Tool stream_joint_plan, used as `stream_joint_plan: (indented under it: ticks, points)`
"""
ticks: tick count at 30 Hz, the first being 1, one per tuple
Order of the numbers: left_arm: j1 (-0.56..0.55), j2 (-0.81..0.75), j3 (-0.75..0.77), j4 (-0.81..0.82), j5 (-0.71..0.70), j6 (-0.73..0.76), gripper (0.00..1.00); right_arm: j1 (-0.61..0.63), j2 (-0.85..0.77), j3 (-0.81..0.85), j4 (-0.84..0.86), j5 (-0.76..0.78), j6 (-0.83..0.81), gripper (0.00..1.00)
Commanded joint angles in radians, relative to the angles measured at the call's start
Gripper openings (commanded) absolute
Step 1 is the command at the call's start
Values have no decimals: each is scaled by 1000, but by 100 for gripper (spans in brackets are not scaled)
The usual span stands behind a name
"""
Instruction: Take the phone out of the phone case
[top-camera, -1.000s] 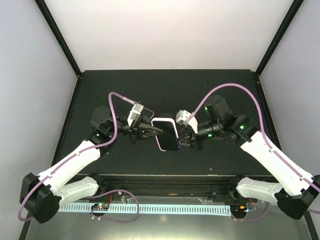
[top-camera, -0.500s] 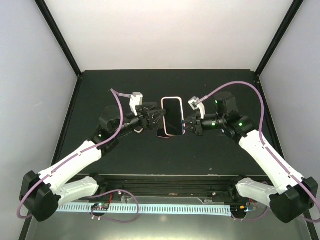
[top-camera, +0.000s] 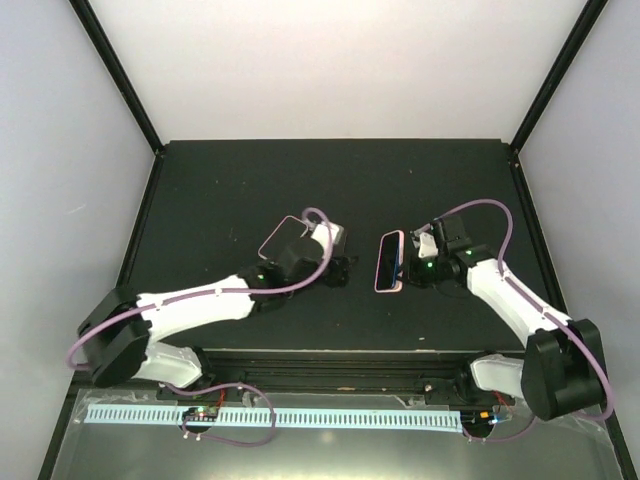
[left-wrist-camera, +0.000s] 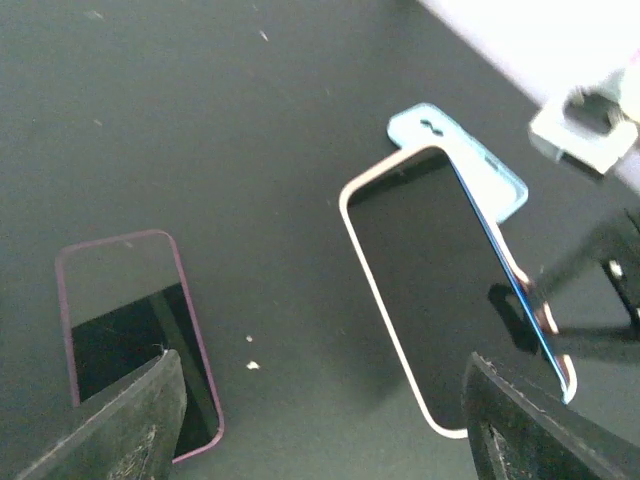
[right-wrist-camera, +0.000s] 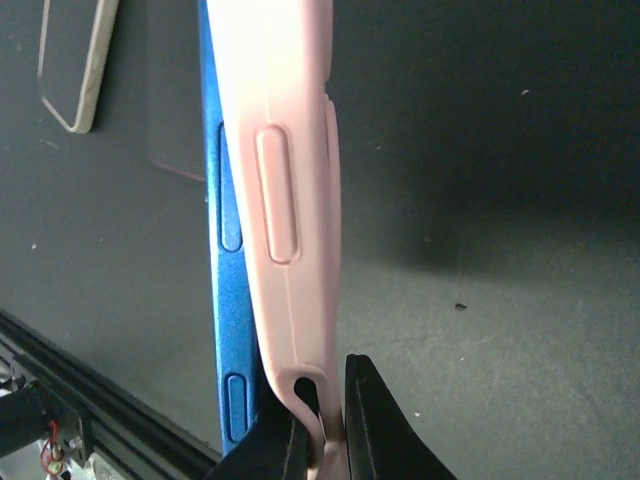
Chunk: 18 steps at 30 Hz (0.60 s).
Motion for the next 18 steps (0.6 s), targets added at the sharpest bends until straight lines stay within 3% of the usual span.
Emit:
stream_joint_plan:
  ticks: [1,4,6,10,18]
  points:
    - [-78,144,86,15,-68,64,79,1,58,12,70,23,23,1]
    - [-142,224,74,194,18,196,81,3,71,-58,160,-18,43,1]
    - [-178,275,76,267,4,237,81,3,80,-83,206,-28,56,1]
    - [-199,383,154,213,-11,219,81,4,114,-74,242,1,59,1]
    - [-227,459,167,193,-29,116,80,5,186,-60,253,29,71,1]
